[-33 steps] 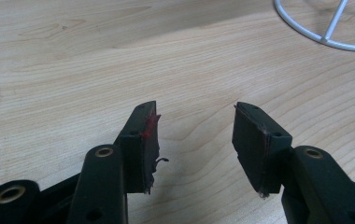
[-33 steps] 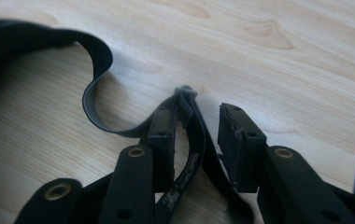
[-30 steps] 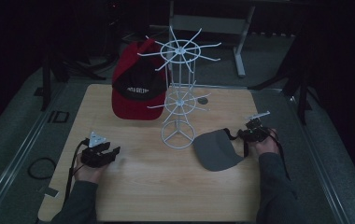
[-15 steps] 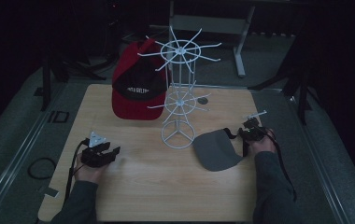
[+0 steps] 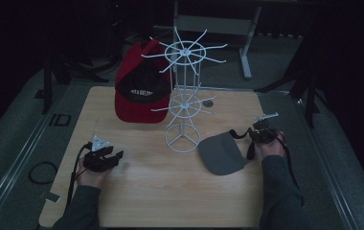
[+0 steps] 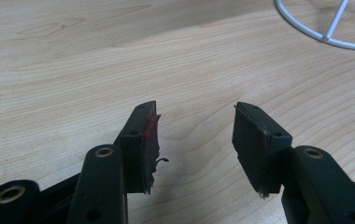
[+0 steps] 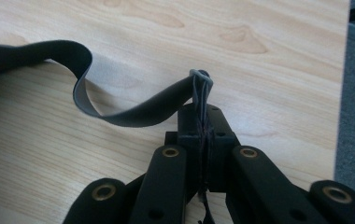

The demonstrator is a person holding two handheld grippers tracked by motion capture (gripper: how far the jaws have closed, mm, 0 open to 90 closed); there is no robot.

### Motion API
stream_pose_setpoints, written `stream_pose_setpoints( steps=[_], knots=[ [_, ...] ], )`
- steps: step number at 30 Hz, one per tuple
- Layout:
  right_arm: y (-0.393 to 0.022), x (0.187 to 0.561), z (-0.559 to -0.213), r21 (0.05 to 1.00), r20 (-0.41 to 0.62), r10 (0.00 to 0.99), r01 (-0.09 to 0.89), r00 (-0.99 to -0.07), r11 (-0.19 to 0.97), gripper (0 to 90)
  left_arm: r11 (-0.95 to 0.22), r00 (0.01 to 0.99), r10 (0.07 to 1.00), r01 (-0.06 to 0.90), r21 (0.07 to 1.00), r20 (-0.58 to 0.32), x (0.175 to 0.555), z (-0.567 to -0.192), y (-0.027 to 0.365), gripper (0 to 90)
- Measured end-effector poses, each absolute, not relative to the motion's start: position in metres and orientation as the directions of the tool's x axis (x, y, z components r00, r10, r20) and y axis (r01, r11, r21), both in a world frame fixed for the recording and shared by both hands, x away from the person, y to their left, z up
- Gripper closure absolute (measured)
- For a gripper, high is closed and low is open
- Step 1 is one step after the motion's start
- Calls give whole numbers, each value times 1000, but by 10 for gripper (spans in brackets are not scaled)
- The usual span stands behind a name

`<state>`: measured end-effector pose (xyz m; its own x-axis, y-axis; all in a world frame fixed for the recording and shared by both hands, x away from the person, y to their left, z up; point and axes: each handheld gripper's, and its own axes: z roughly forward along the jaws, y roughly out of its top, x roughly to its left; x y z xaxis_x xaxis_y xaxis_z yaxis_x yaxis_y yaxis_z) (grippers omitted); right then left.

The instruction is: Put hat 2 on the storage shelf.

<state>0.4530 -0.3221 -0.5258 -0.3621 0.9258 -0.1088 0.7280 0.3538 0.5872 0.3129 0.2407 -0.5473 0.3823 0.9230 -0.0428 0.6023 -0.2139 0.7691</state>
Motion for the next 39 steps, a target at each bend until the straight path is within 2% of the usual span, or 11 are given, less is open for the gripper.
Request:
stream_pose_setpoints(
  steps=[30, 39],
  knots=[
    [-298, 428, -446, 713, -212, 866, 535, -452, 453, 880, -219, 382, 923, 600, 770, -36, 313, -547, 240, 509],
    [-285, 414, -417, 750, -264, 840, 447, -475, 488, 879, -215, 381, 924, 598, 772, -38, 313, -547, 239, 509]
  ],
)
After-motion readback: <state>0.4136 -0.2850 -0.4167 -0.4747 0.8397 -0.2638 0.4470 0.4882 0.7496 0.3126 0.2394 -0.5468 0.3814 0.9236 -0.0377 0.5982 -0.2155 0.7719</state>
